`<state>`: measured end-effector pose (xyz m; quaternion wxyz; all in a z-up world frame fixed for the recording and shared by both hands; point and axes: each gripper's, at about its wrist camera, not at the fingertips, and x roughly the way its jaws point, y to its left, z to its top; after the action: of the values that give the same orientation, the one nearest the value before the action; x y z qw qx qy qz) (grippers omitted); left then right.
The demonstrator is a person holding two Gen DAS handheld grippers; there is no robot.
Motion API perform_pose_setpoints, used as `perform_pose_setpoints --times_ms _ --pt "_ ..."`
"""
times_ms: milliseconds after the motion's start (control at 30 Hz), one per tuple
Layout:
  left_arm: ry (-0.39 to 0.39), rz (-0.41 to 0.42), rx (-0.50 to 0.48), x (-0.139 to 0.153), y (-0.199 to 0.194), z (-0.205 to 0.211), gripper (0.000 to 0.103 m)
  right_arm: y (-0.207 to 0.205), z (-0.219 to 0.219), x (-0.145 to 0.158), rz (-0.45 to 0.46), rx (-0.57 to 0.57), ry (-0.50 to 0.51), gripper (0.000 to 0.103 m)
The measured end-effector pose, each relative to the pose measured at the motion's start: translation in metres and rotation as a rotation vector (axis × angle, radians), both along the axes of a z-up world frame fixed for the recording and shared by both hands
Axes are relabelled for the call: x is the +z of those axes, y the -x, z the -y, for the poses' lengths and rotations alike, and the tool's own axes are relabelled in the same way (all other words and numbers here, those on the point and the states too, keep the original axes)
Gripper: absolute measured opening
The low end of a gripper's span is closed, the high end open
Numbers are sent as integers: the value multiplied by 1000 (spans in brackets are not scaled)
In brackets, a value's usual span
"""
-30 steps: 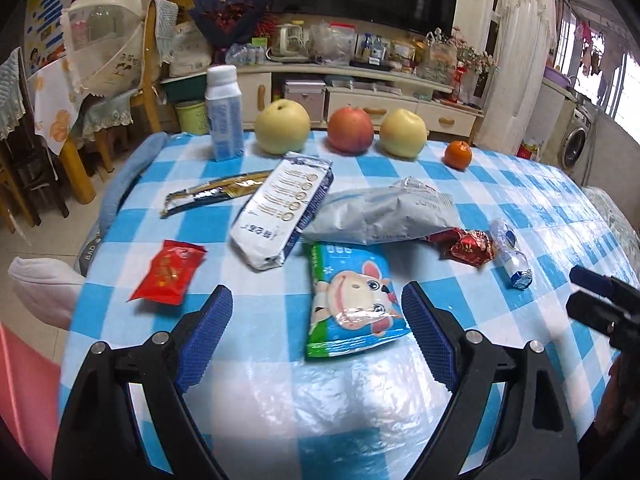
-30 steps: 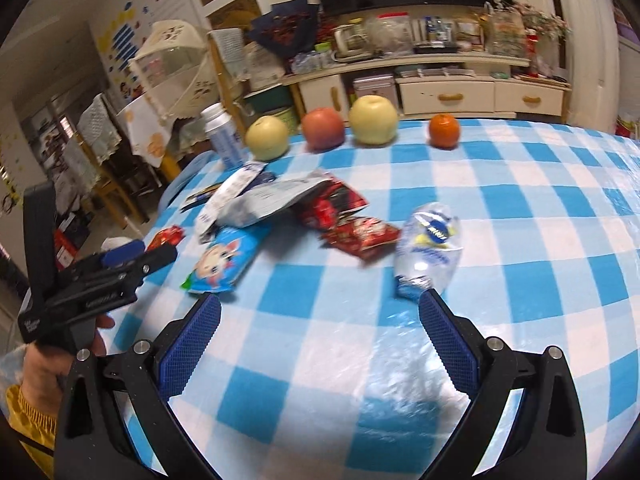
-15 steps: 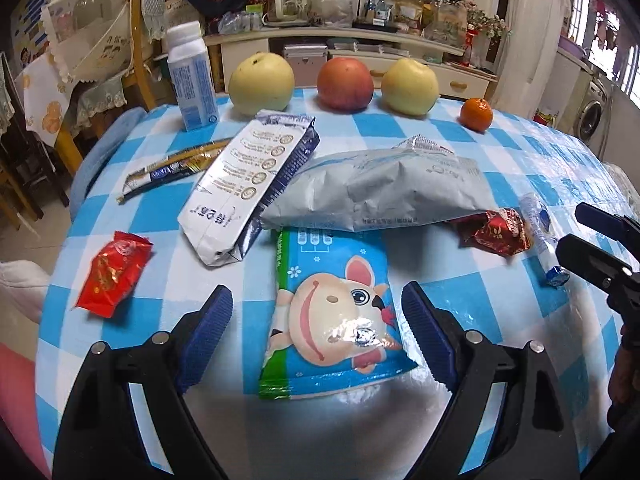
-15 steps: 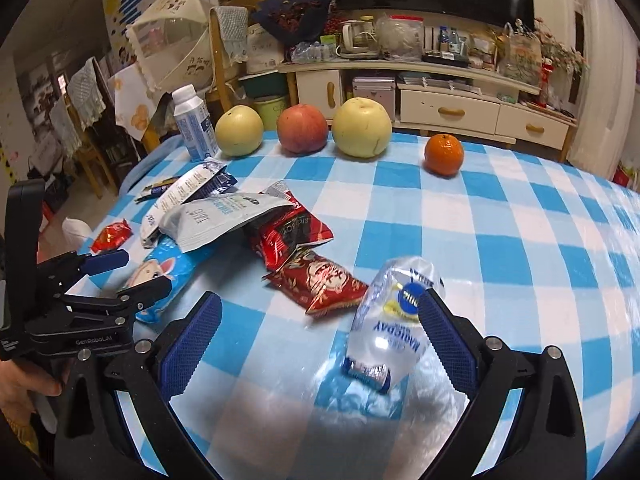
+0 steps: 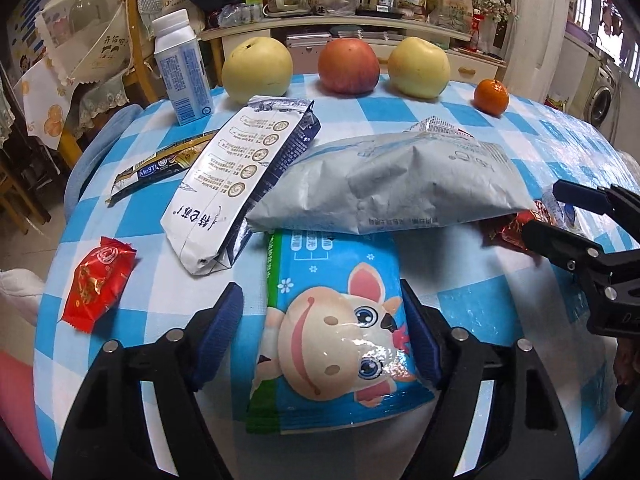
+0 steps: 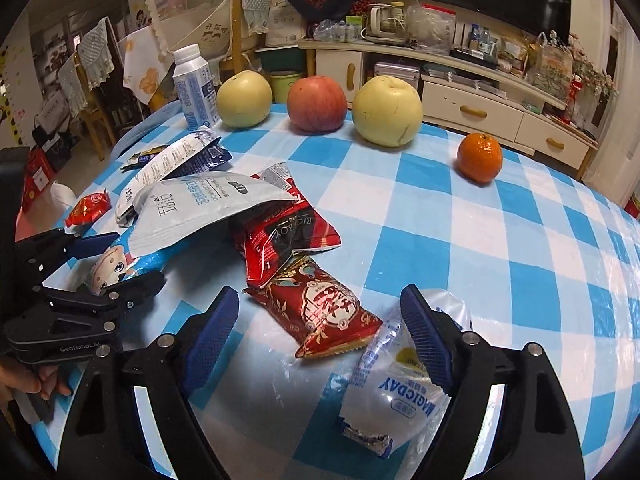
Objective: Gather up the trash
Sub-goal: 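Grasp the blue cartoon-cow snack bag with the left gripper while the right grasps the red snack packet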
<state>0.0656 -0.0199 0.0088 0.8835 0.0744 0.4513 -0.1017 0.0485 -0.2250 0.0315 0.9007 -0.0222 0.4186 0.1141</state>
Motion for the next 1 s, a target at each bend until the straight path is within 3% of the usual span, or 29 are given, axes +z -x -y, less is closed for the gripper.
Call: perform_pose_setpoints --times_ms 133,300,500,600,867,1000 --pt "15 10 -25 1 1 2 61 -5 -2 -4 -14 17 11 76" --pt "19 17 -24 1 2 0 55 -10 -5 -17 -69 35 27 65" --pt "27 12 -23 4 6 -6 50 -5 -10 -18 -71 77 27 51" --pt "40 2 -24 4 9 -10 50 -3 -11 -17 -81 92 2 46" --pt "68 -36 -53 5 26 -23 51 11 -22 -13 -124 167 -69 47" --pt "62 -25 -71 3 24 -23 63 13 -29 -13 -118 176 -62 50"
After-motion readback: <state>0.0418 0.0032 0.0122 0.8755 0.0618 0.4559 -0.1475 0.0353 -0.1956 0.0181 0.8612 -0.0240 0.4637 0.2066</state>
